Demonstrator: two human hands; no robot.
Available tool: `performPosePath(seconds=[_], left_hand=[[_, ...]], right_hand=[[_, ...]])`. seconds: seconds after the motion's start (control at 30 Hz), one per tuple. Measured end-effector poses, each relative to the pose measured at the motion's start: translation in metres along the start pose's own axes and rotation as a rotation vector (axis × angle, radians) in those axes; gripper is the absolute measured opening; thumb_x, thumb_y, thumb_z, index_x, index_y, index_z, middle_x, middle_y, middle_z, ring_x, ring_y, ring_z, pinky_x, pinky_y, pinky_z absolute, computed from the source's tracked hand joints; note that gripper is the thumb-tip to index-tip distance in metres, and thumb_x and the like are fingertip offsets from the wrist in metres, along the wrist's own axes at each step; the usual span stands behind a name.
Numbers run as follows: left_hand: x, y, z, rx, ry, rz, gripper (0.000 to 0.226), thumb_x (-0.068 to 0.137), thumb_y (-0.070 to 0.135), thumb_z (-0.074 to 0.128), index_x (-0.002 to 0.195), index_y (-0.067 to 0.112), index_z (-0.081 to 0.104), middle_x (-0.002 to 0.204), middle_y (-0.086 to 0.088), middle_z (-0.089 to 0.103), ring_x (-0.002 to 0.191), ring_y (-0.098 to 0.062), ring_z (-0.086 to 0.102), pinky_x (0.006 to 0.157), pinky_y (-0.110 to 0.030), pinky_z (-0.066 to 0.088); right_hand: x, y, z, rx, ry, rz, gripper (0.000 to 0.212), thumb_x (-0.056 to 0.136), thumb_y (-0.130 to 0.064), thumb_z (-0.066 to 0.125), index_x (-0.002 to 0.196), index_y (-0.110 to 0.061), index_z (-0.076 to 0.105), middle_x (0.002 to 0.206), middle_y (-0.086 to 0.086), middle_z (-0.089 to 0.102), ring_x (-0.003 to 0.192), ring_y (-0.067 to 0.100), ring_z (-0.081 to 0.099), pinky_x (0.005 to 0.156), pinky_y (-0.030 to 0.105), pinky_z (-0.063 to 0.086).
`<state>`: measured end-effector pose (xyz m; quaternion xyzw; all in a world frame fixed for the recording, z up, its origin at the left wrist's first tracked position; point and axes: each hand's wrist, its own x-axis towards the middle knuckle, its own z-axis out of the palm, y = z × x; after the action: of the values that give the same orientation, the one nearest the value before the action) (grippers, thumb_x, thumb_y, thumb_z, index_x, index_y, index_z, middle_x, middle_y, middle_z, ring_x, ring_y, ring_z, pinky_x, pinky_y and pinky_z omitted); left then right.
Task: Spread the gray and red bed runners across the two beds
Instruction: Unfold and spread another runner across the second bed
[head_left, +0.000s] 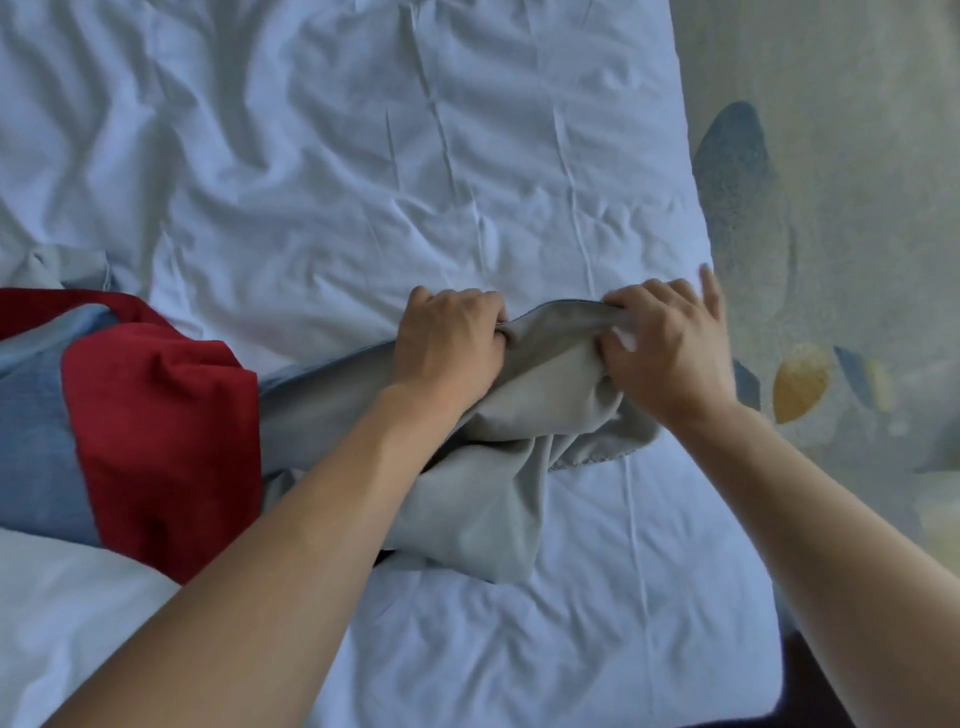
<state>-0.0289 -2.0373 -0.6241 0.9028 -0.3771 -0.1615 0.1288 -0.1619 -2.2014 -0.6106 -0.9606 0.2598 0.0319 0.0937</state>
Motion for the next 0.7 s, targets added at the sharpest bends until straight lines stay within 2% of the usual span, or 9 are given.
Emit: performPosePath(seconds=[0.1,0.2,0.33,0.47,0.53,0.7], left_hand=[[-0.001,0.013,0.003,-0.018,0.003,0.04,0.008,0.086,0.019,0.056,0.089,0.02,0.064,0.088,-0.001,0.068,0.084,-0.028,0.061,0.078,-0.036,0.029],[-0.005,-0.009,-0.002,0.018,-0.024,-0.002,0.007,0.086,0.017,0.057,0.083,0.024,0.059,0.083,0.002,0.067,0.079,-0.026,0.059,0.077,-0.034,0.027],[-0.008,-0.039,-0.01,0.086,-0.015,-0.067,0.016,0.089,0.016,0.055,0.075,0.024,0.052,0.068,0.005,0.053,0.069,-0.025,0.054,0.074,-0.033,0.027],[-0.003,-0.018,-0.006,0.035,0.041,-0.014,0.009,0.089,0.016,0.057,0.083,0.019,0.064,0.08,0.0,0.065,0.074,-0.027,0.058,0.073,-0.033,0.026],[-0.002,-0.016,-0.006,0.029,0.052,-0.004,0.008,0.089,0.017,0.058,0.085,0.019,0.064,0.081,0.0,0.066,0.075,-0.027,0.059,0.073,-0.033,0.027],[-0.008,-0.069,-0.019,0.103,-0.02,-0.104,0.011,0.087,0.017,0.059,0.079,0.024,0.059,0.075,0.003,0.062,0.075,-0.028,0.06,0.077,-0.037,0.034]], right_hand=[[0.006,-0.025,0.01,0.067,0.059,-0.097,0.01,0.086,-0.017,0.064,0.091,-0.015,0.072,0.087,0.003,0.072,0.095,0.029,0.061,0.122,0.048,0.016],[0.011,-0.006,0.007,0.014,0.037,0.042,0.017,0.087,-0.017,0.057,0.093,-0.016,0.073,0.092,0.007,0.073,0.1,0.032,0.059,0.121,0.05,0.015],[0.006,0.017,0.002,-0.031,0.038,0.178,0.019,0.087,-0.018,0.057,0.096,-0.015,0.074,0.093,0.009,0.074,0.101,0.034,0.059,0.12,0.056,0.016],[0.012,-0.031,0.014,0.041,0.015,-0.053,0.028,0.084,-0.021,0.06,0.11,-0.02,0.071,0.102,0.003,0.073,0.106,0.03,0.06,0.122,0.053,0.012],[0.02,-0.04,0.017,0.043,0.007,-0.122,0.021,0.086,-0.018,0.058,0.1,-0.019,0.074,0.096,0.004,0.071,0.103,0.03,0.06,0.122,0.053,0.011],[0.029,0.012,0.003,-0.094,-0.033,0.165,0.026,0.09,-0.014,0.052,0.098,-0.015,0.076,0.096,0.012,0.071,0.102,0.038,0.057,0.12,0.06,0.011]])
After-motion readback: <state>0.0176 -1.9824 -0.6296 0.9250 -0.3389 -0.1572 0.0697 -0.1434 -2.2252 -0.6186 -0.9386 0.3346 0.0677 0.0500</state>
